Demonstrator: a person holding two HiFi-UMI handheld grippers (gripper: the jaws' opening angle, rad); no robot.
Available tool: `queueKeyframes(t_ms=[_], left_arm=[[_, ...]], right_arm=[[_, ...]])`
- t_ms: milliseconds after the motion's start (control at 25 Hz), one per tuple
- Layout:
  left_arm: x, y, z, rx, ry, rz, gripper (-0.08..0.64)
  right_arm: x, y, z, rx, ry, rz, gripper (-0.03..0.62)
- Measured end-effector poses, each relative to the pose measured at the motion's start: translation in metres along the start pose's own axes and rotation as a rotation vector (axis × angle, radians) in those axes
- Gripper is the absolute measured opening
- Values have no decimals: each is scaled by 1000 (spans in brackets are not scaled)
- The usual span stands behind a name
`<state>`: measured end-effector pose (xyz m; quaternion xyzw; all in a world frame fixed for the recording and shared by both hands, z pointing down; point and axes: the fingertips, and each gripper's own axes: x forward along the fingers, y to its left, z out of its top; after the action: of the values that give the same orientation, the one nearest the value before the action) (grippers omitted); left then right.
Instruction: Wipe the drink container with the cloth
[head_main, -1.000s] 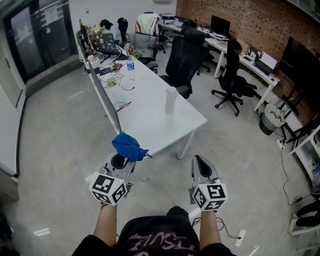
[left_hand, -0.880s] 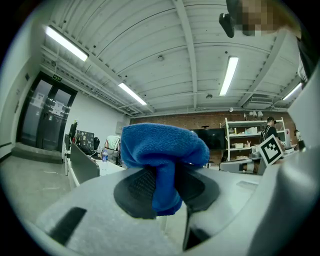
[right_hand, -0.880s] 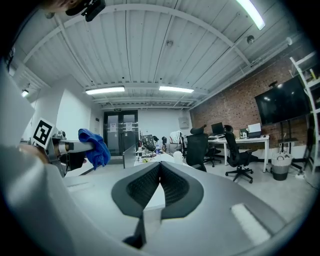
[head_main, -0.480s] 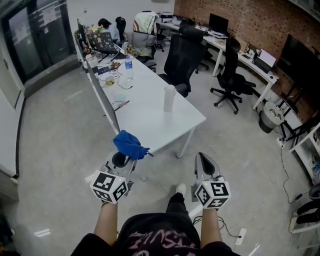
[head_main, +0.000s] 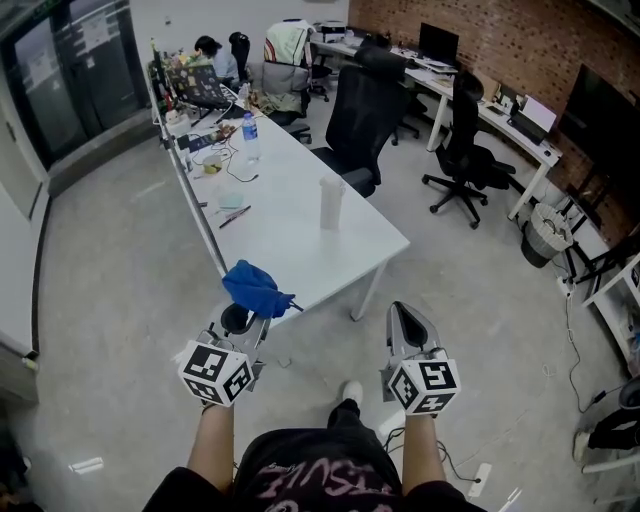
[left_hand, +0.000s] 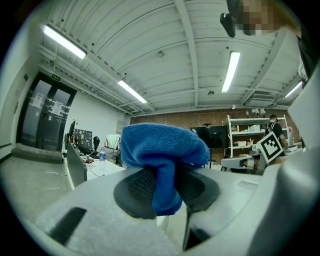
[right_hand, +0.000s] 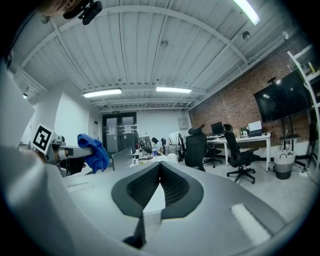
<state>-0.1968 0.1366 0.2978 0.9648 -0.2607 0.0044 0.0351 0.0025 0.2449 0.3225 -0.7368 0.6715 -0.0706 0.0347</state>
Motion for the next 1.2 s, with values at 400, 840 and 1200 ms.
queueKeyframes(t_ms=[400, 840, 1200], left_arm=[[94, 21, -24, -15, 63, 27, 97], [228, 50, -35, -39, 83, 113, 97], [275, 48, -24, -23, 109, 158, 97]], right_arm=[[74, -66, -15, 30, 53, 27, -5], [177, -165, -10, 22, 102, 98, -3], [214, -213, 10, 45, 96, 126, -3]])
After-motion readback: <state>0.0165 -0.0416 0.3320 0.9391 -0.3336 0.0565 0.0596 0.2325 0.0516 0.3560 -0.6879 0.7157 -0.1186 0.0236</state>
